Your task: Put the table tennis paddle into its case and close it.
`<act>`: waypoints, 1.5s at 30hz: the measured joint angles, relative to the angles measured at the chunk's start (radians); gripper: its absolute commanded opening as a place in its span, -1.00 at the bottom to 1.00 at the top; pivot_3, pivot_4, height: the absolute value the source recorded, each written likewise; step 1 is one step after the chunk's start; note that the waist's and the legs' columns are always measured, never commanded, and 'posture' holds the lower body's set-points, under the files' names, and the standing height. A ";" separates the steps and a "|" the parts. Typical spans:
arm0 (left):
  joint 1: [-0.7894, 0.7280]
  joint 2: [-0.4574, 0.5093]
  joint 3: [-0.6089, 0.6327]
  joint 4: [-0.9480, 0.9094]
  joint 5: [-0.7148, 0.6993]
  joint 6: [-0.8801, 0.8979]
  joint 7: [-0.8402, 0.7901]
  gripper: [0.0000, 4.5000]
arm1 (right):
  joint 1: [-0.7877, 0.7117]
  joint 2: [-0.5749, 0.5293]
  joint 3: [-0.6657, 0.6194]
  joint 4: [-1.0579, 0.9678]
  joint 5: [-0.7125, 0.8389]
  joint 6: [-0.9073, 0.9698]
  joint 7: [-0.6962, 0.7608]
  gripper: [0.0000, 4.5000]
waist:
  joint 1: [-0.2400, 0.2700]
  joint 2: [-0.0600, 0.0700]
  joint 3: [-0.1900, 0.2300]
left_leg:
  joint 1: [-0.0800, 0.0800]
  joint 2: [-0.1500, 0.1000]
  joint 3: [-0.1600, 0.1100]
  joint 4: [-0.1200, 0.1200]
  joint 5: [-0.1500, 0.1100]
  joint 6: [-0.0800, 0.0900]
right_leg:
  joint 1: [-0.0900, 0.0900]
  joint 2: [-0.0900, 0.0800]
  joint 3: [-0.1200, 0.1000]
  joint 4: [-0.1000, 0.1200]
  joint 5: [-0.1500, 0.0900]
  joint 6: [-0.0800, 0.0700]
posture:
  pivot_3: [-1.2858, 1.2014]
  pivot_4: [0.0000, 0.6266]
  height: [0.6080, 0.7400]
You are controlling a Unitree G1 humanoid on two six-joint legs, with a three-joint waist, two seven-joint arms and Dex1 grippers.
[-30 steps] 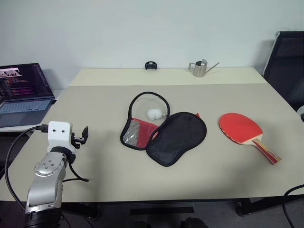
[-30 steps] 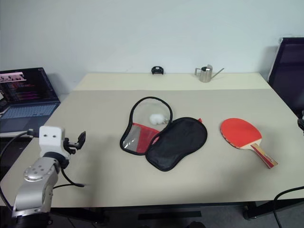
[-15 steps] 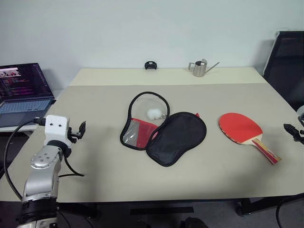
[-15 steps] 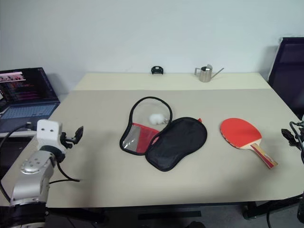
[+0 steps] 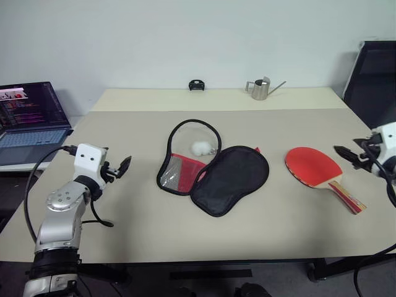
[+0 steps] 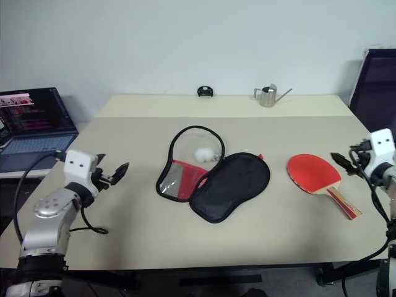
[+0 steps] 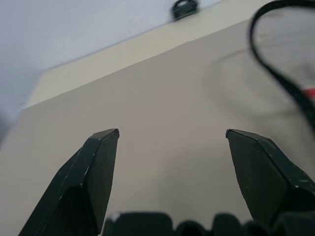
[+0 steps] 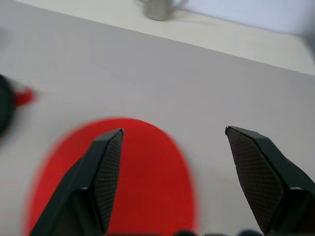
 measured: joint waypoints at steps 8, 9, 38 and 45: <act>-0.075 -0.004 -0.044 -0.041 -0.150 0.114 -0.212 0.69 | 0.063 0.034 0.059 -0.409 0.191 0.471 0.000 0.59 | 0.001 0.000 0.000 | 0.000 0.000 -0.001 0.000 0.000 0.000 | 0.000 0.000 0.000 0.000 0.000 0.000 | 0.03 -0.52 1.00; -0.080 -0.002 -0.052 -0.054 -0.175 0.146 -0.245 0.69 | 0.076 0.035 0.072 -0.448 0.208 0.509 0.001 0.59 | 0.001 0.000 0.000 | 0.000 0.000 -0.001 0.000 0.000 0.000 | 0.000 0.000 -0.001 0.000 0.000 0.000 | 0.03 -0.52 1.00; -0.121 0.183 -0.184 -0.231 -0.324 0.415 -0.682 0.69 | 0.161 0.251 0.199 -0.614 0.343 0.802 -0.156 0.99 | -0.004 -0.005 0.003 | -0.001 0.000 -0.002 0.000 0.000 0.000 | -0.001 0.001 -0.001 0.000 0.000 0.000 | 0.03 -0.52 1.00; -0.128 0.182 -0.189 -0.230 -0.323 0.412 -0.697 0.69 | 0.100 0.313 0.226 -0.526 0.297 0.788 -0.212 0.99 | -0.005 -0.006 0.003 | 0.000 0.000 -0.002 0.000 0.000 0.000 | -0.001 0.001 -0.001 0.000 0.000 0.000 | 0.03 -0.52 1.00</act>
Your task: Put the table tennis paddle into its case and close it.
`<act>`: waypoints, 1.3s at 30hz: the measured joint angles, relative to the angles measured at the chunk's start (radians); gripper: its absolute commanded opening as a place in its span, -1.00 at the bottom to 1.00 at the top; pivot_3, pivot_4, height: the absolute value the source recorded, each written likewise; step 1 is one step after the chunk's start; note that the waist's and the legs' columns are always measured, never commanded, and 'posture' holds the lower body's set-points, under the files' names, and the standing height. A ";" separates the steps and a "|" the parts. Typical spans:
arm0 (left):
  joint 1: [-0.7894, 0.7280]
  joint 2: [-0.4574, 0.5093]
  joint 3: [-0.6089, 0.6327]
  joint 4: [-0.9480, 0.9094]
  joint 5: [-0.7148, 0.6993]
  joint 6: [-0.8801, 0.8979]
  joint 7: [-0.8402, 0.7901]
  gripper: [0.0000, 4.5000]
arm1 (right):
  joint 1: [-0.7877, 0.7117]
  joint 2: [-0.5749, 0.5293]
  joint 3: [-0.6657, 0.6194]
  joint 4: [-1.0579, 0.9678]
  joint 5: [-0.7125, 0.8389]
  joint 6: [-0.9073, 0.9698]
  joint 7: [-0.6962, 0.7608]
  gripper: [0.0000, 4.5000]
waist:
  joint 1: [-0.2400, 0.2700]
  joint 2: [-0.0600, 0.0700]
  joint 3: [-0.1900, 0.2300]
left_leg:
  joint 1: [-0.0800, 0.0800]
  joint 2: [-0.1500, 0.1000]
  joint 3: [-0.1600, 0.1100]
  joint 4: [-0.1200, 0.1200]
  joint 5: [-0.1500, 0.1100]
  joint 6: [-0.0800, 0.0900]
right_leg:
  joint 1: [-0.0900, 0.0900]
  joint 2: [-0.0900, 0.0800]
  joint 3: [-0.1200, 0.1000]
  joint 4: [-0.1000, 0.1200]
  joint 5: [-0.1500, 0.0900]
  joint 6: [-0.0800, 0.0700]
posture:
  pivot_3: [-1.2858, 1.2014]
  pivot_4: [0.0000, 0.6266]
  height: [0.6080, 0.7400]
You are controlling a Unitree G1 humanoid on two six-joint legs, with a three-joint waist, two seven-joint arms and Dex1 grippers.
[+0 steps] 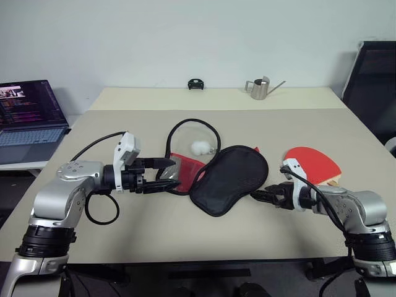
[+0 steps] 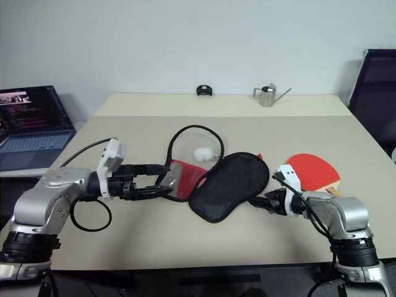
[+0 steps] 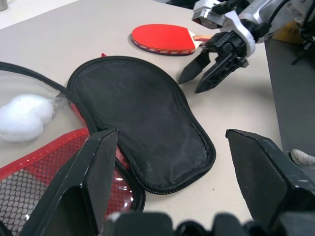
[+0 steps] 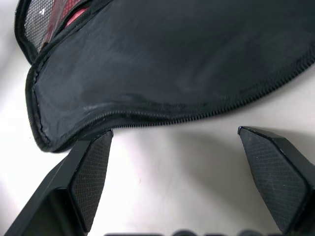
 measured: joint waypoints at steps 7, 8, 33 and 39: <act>-0.001 -0.001 0.000 0.001 0.001 -0.004 0.000 0.69 | -0.039 0.080 -0.005 0.017 0.000 0.039 -0.032 0.99 | -0.004 0.000 0.000 | 0.001 0.001 0.000 0.000 0.000 0.000 | 0.000 0.001 0.000 0.001 0.000 0.000 | 0.03 -0.52 1.00; -0.001 -0.001 0.000 0.003 0.002 -0.006 0.001 0.69 | -0.048 0.099 -0.005 0.020 0.005 0.051 -0.036 0.99 | -0.004 0.000 0.000 | 0.001 0.001 0.000 0.000 0.000 0.000 | 0.000 0.001 0.000 0.001 0.000 0.000 | 0.03 -0.52 1.00; 0.017 -0.021 -0.006 -0.005 0.003 -0.024 0.026 0.69 | -0.188 0.143 -0.098 0.187 0.017 0.196 -0.108 -0.99 | -0.002 -0.001 0.000 | -0.001 0.000 0.000 -0.001 0.000 0.000 | -0.001 0.001 0.000 0.000 0.000 0.000 | 0.03 -0.52 1.00; 0.021 -0.028 -0.008 -0.015 0.003 -0.020 0.031 0.69 | -0.251 0.031 0.009 0.301 -0.026 0.154 -0.023 -0.99 | -0.002 -0.001 0.001 | -0.001 0.000 0.000 -0.001 0.000 0.000 | -0.001 0.001 0.000 0.000 0.000 0.000 | 0.03 -0.52 1.00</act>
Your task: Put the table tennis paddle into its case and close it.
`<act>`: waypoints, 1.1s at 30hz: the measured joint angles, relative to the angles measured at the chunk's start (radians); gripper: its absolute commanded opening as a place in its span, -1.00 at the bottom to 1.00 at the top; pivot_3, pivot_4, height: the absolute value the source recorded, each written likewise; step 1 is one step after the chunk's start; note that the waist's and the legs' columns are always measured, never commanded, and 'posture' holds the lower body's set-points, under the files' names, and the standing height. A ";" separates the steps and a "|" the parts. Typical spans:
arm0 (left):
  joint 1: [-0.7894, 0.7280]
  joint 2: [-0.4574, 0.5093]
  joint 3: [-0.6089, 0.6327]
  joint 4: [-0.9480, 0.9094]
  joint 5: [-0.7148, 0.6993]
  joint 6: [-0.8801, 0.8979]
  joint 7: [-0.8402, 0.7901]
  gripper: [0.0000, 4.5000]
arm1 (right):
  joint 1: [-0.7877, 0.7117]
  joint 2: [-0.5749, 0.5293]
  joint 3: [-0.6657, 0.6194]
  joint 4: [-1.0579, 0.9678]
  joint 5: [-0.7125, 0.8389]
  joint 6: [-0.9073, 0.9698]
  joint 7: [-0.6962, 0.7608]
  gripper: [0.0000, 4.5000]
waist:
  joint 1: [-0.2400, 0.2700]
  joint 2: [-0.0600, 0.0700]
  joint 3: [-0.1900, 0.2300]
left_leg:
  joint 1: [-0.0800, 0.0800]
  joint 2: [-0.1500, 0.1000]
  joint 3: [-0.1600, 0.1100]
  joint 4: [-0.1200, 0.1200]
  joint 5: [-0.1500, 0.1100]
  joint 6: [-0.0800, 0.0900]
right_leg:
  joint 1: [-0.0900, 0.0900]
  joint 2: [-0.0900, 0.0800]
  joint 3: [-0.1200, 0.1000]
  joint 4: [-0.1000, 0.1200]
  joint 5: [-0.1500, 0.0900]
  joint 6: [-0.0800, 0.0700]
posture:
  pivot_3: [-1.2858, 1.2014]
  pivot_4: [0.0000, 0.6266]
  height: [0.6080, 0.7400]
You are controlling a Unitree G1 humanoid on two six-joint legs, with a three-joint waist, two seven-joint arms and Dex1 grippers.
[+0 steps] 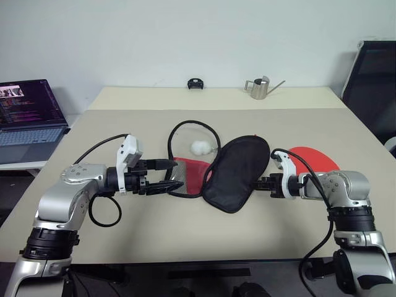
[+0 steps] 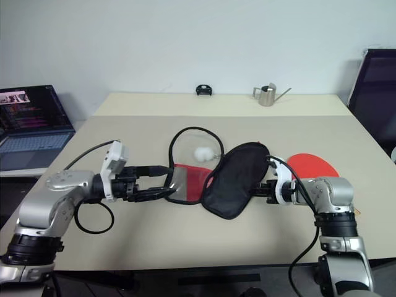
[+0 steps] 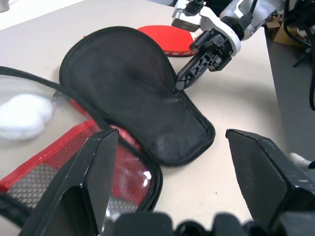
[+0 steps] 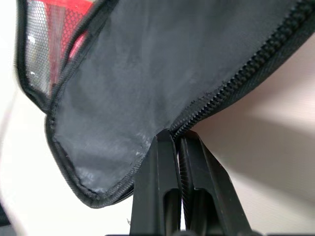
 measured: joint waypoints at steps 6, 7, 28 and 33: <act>0.008 -0.008 -0.009 -0.023 -0.001 0.004 0.013 0.69 | -0.111 -0.089 0.154 0.164 -0.086 -0.119 0.147 -0.99 | 0.000 0.000 0.000 | 0.000 0.000 0.000 0.000 0.000 0.000 | 0.000 0.000 0.000 0.000 0.000 0.000 | 0.03 -0.52 1.00; 0.009 -0.010 -0.010 -0.025 -0.001 0.005 0.014 0.69 | -0.134 -0.103 0.180 0.195 -0.108 -0.145 0.176 -0.99 | 0.000 0.000 0.001 | 0.000 0.000 0.000 0.000 0.000 0.000 | 0.000 0.000 0.000 0.000 0.000 0.000 | 0.03 -0.52 1.00; 0.011 -0.034 -0.028 -0.065 -0.003 0.021 0.036 0.69 | -0.502 -0.058 0.390 0.909 -0.536 -0.720 0.504 -0.99 | 0.000 0.000 0.001 | -0.017 0.000 0.001 0.001 0.002 -0.003 | -0.017 -0.001 0.000 0.001 0.000 0.000 | 0.03 -0.52 1.00; 0.011 -0.036 -0.031 -0.065 -0.003 0.021 0.037 0.69 | -0.529 -0.054 0.386 0.976 -0.593 -0.796 0.500 -0.99 | 0.000 0.000 0.001 | -0.016 0.000 0.001 0.001 0.002 -0.003 | -0.017 -0.001 0.000 0.001 0.000 0.000 | 0.03 -0.52 1.00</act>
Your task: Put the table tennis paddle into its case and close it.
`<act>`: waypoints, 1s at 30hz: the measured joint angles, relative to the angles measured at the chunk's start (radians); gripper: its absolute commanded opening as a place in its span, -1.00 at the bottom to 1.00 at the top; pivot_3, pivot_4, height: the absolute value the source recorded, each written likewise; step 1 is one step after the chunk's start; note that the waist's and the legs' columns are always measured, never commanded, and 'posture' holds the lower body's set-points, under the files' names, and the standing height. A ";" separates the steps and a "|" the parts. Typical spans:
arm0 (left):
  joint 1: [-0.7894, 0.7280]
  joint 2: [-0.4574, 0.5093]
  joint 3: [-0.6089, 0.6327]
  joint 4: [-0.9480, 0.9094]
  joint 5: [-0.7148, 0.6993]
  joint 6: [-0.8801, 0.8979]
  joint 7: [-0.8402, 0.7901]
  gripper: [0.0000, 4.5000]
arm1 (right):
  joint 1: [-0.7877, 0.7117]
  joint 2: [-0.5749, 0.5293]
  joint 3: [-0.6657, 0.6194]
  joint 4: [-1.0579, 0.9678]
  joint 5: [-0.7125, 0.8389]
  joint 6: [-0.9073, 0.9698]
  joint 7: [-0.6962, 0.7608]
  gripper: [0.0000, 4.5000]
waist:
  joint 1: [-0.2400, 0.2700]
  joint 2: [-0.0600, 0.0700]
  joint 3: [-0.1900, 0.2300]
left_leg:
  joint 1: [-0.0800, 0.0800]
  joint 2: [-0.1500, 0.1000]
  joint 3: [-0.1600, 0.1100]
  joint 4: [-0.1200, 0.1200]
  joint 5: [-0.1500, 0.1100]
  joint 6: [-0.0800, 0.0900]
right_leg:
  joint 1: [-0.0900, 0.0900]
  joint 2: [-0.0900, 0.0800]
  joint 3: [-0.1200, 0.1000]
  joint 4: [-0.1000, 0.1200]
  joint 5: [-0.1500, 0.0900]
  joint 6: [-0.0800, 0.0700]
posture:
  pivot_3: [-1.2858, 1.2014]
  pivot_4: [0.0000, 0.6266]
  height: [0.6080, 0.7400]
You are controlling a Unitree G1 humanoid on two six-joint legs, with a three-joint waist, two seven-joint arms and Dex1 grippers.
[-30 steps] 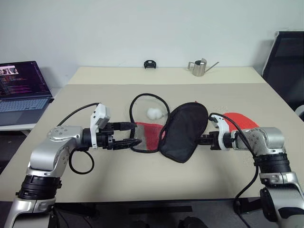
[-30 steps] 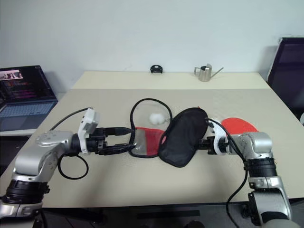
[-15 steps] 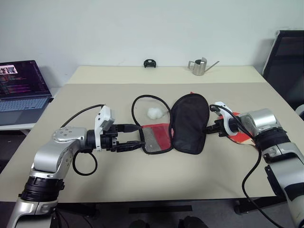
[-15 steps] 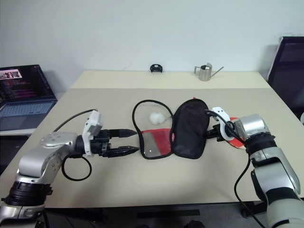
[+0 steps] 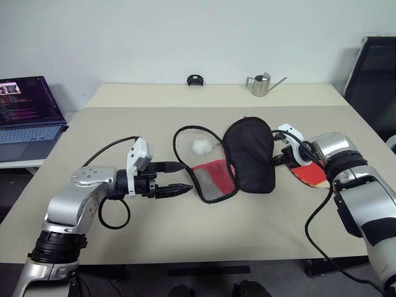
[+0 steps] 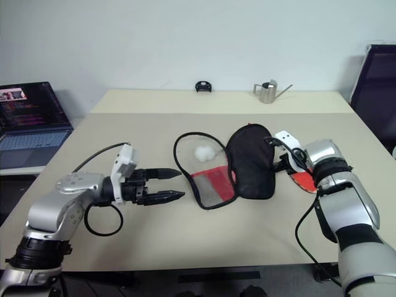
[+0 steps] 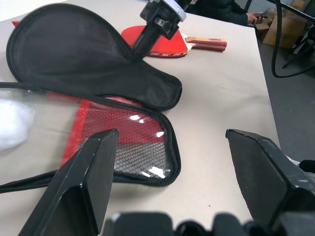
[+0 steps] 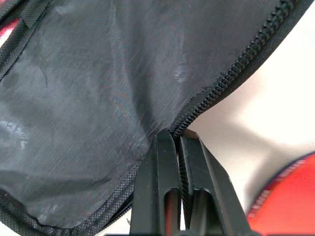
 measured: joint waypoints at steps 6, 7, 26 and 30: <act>-0.002 0.000 -0.005 0.000 0.001 0.000 -0.001 0.69 | -0.021 0.002 -0.020 0.047 -0.046 -0.056 -0.021 -0.99 | 0.000 0.000 0.000 | 0.000 0.000 0.000 0.000 0.000 0.000 | 0.000 0.000 0.000 0.000 0.000 0.000 | 0.03 -0.52 1.00; -0.002 -0.001 -0.009 0.000 0.001 0.000 -0.001 0.69 | -0.027 0.002 -0.024 0.051 -0.055 -0.065 -0.029 -0.99 | 0.000 0.000 0.000 | 0.000 0.000 0.000 0.000 0.000 0.000 | 0.000 0.000 0.000 0.000 0.000 0.000 | 0.03 -0.52 1.00; -0.025 -0.015 -0.034 0.006 0.003 -0.002 -0.003 0.69 | -0.034 -0.049 -0.183 0.096 -0.091 -0.250 -0.239 -0.13 | 0.000 0.000 0.000 | 0.000 0.000 0.001 0.000 0.001 -0.001 | 0.000 0.000 0.000 0.000 0.000 0.000 | 0.03 -0.52 1.00; -0.027 -0.020 -0.035 0.006 0.001 -0.002 -0.003 0.69 | -0.017 -0.104 -0.238 0.041 -0.053 -0.275 -0.173 -0.13 | 0.000 0.000 0.000 | 0.000 0.000 0.001 0.000 0.001 -0.001 | 0.000 0.000 0.000 0.000 0.000 0.000 | 0.03 -0.52 1.00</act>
